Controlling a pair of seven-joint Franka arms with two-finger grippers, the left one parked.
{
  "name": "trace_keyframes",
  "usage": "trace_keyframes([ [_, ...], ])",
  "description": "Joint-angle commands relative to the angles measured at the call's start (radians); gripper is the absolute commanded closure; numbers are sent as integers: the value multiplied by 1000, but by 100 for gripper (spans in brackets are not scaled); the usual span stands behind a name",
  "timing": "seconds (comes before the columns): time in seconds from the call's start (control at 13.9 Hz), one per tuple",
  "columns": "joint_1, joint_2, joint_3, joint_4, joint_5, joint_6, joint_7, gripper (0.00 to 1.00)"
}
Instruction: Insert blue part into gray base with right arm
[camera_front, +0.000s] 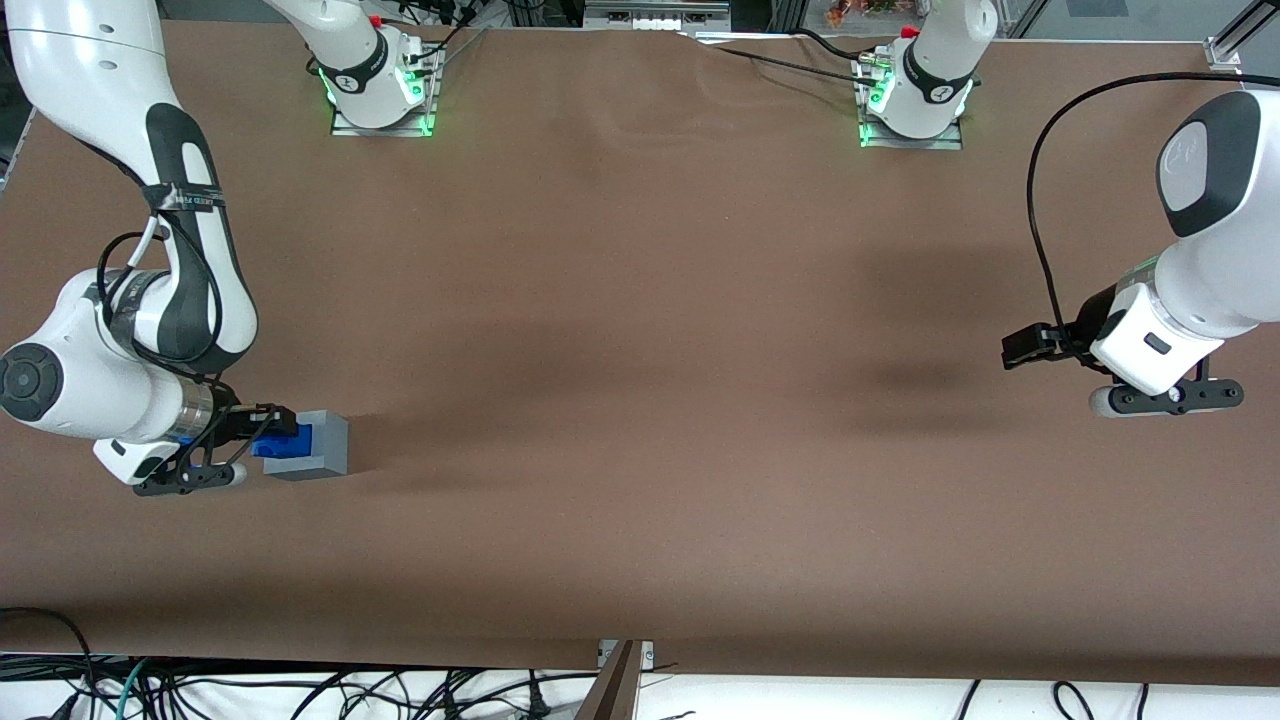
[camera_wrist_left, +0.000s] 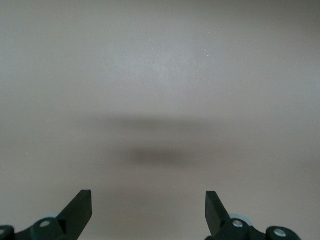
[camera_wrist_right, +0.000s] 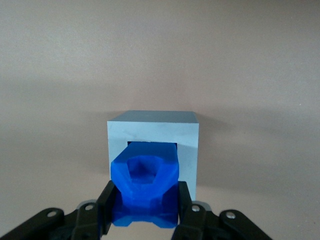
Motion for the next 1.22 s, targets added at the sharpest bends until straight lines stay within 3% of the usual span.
trace_keyframes([
  [0.0,4,10,3,25,13,2,22,1],
  [0.36,45,-55,8,32,5,-32,123,1],
  [0.65,79,-252,8,30,-22,-220,148,1],
  [0.94,79,-444,9,24,-108,-442,157,1],
  [1.15,79,-464,8,22,-111,-469,163,1],
])
